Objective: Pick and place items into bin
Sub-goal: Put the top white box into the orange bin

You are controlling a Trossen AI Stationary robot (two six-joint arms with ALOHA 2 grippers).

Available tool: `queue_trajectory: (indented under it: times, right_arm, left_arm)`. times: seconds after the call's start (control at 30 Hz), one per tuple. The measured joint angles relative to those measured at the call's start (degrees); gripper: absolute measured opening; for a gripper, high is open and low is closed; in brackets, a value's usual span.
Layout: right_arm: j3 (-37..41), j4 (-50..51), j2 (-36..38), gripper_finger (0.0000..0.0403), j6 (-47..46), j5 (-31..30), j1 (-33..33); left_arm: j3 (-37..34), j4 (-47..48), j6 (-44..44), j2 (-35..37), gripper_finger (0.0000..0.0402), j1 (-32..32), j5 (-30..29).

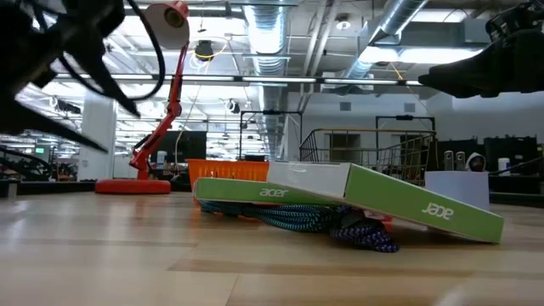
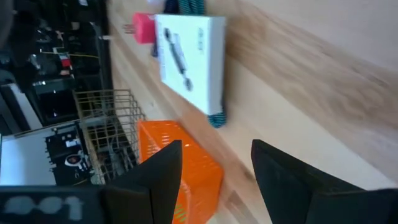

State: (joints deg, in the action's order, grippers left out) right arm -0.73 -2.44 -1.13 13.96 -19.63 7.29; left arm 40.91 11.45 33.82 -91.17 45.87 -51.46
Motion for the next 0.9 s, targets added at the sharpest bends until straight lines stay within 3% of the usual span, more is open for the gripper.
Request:
queue_trajectory:
  times: [0.5,0.9]
  right_arm:
    - [-0.01,-0.01,0.01,0.0317,0.00,0.01,0.00]
    - [0.00,0.00,0.01,0.0317,0.00,0.01,0.00]
  left_arm:
    - [0.00,-13.97,1.82,-8.72,0.0183,-0.53,0.03]
    - [0.00,-17.55,3.43,-9.31,0.0183,-5.78,6.72]
